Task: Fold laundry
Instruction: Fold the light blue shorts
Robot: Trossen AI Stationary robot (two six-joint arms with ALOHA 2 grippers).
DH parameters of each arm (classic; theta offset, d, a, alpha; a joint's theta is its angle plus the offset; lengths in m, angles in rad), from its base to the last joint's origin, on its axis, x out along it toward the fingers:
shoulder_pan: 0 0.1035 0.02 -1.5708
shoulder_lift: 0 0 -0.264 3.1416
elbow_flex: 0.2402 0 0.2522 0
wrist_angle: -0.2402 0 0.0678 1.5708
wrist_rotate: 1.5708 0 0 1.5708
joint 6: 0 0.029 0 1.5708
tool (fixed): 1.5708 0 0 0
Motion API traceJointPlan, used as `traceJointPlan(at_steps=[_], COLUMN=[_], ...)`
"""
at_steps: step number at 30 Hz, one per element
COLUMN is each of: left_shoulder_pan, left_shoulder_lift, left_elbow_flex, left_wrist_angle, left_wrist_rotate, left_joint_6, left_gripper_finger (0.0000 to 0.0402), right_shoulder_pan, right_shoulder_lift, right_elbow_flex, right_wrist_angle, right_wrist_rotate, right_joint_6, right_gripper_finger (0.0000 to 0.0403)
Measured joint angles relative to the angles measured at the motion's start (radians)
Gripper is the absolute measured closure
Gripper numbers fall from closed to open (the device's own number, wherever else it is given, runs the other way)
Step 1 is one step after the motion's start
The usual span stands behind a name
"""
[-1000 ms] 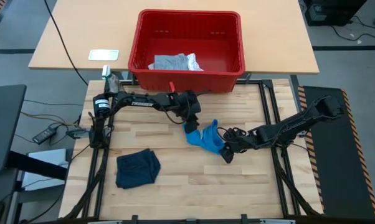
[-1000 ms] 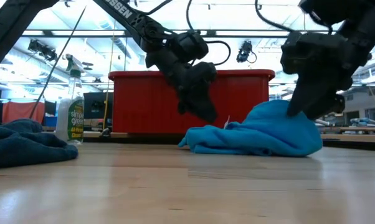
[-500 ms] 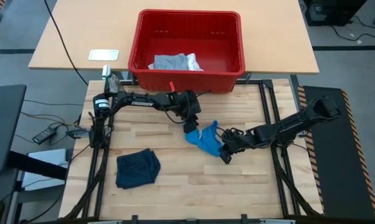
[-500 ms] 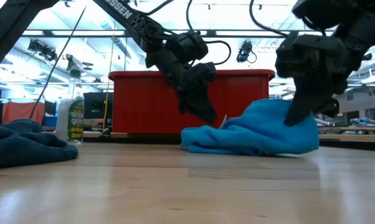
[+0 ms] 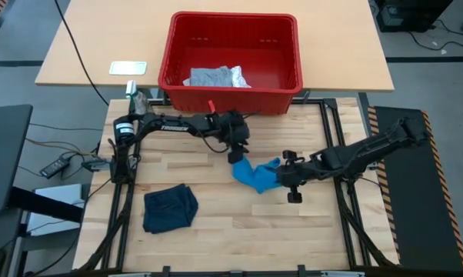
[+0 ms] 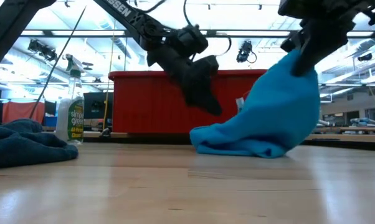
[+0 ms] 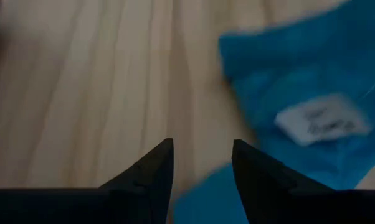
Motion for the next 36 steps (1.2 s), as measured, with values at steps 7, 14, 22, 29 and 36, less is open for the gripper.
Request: traceJointPlan(at_steps=[7, 14, 22, 29, 36], left_shoulder_pan=[-0.047, -0.094, -0.137, -0.106, -0.072], left_shoulder_lift=[-0.006, 0.010, 0.117, 0.233, 0.356], left_elbow_flex=[0.023, 0.025, 0.024, 0.040, 0.173], left_wrist_angle=[0.154, 0.307, 0.452, 0.587, 0.565], left_wrist_rotate=[0.033, 0.037, 0.044, 0.070, 0.108], left_joint_6=[0.013, 0.072, 0.162, 0.142, 0.014], left_gripper_finger=[0.0239, 0.0239, 0.0239, 0.0239, 0.0239], right_shoulder_pan=[0.026, 0.134, 0.229, 0.244, 0.242], right_shoulder_lift=[0.102, 0.189, 0.199, 0.212, 0.212], right_elbow_flex=[-0.042, -0.076, -0.061, -0.007, -0.004], right_wrist_angle=[-0.027, -0.048, -0.095, -0.284, -0.274], right_wrist_rotate=[-0.295, -0.241, -0.051, -0.016, -0.018], right_joint_6=[0.073, 0.246, 0.186, 0.069, 0.075], right_gripper_finger=[0.0385, 0.0384, 0.0384, 0.0383, 0.0383])
